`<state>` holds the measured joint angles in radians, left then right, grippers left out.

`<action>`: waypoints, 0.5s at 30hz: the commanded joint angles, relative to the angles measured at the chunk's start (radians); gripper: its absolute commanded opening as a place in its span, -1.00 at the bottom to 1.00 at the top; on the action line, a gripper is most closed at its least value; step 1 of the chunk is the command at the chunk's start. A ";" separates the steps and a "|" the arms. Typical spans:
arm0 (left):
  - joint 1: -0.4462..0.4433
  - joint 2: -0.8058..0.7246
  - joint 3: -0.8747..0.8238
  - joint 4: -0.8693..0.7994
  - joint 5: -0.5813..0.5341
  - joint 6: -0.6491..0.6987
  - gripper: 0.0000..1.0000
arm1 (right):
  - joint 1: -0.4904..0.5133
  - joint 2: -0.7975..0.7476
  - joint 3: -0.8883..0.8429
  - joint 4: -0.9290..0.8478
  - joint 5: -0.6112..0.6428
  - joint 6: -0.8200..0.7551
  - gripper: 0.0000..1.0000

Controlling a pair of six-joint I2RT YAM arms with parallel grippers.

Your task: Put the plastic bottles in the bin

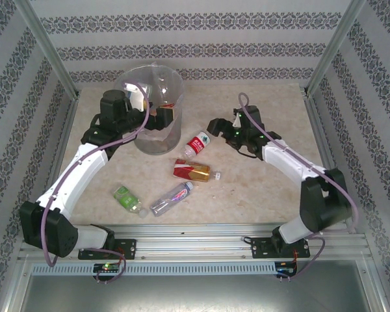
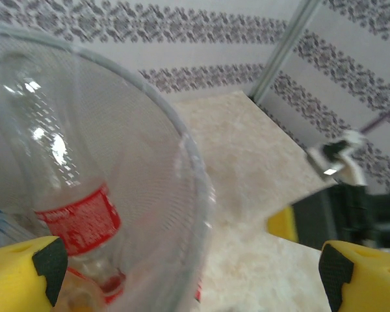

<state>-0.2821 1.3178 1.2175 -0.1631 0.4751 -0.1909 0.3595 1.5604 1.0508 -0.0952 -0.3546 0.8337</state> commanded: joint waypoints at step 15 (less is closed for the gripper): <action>-0.088 -0.079 -0.085 -0.074 0.062 0.030 1.00 | 0.045 0.358 0.166 0.144 0.117 0.167 0.80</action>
<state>-0.3534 1.2621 1.1606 -0.1577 0.5266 -0.1642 0.3973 1.8820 1.1786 0.0166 -0.2691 0.9710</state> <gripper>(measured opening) 0.999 0.897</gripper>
